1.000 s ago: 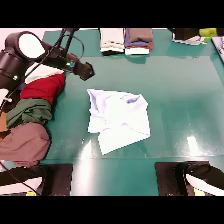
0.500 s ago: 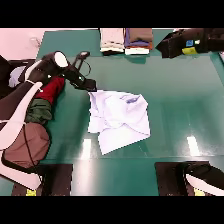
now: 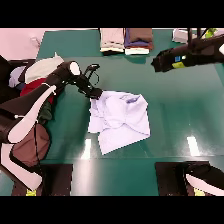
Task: Fold the shirts.
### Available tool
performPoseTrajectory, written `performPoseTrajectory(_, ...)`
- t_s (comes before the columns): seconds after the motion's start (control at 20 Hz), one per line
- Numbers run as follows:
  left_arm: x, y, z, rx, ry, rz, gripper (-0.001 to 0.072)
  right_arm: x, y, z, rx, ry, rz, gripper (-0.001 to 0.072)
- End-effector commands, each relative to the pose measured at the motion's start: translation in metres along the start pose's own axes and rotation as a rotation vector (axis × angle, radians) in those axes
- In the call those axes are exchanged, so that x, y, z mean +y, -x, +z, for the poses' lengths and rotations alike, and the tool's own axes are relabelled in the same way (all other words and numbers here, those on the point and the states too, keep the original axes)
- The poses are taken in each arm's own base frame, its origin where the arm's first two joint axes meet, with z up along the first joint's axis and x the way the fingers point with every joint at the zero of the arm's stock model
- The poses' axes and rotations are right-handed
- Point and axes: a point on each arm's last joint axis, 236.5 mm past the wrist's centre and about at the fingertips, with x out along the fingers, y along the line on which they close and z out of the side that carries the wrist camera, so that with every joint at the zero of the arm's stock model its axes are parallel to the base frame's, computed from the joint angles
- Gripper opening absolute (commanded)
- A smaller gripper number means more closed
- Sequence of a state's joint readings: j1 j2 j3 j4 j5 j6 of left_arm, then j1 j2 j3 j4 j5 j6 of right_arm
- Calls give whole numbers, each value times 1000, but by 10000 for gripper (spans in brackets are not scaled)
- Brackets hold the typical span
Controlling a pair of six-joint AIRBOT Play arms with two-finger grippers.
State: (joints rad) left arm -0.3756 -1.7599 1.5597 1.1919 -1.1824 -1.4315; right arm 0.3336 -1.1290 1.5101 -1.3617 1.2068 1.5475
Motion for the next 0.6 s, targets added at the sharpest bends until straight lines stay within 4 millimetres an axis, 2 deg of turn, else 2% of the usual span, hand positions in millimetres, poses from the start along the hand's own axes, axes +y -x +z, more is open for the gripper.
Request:
performPoseTrajectory(0.0,18,20,15,-45,-7,48,27,-19,-19,-53,181,-88,-27,18)
performPoseTrajectory(0.1,30,63,37,-134,6,65,26,-38,-31,-105,343,-155,-55,18)
performPoseTrajectory(0.2,40,103,50,-217,18,81,26,-52,-47,-151,456,-219,-74,21)
performPoseTrajectory(0.25,44,116,53,-246,24,89,26,-56,-57,-173,495,-265,-81,137)
performPoseTrajectory(0.3,45,124,54,-263,26,94,27,-57,-68,-192,518,-312,-84,462)
performPoseTrajectory(0.35,46,127,54,-265,24,100,27,-52,-78,-208,536,-357,-66,540)
performPoseTrajectory(0.4,46,127,53,-262,24,99,27,-42,-89,-220,536,-409,-25,538)
performPoseTrajectory(0.55,46,126,52,-258,25,97,27,-20,-115,-232,482,-482,41,504)
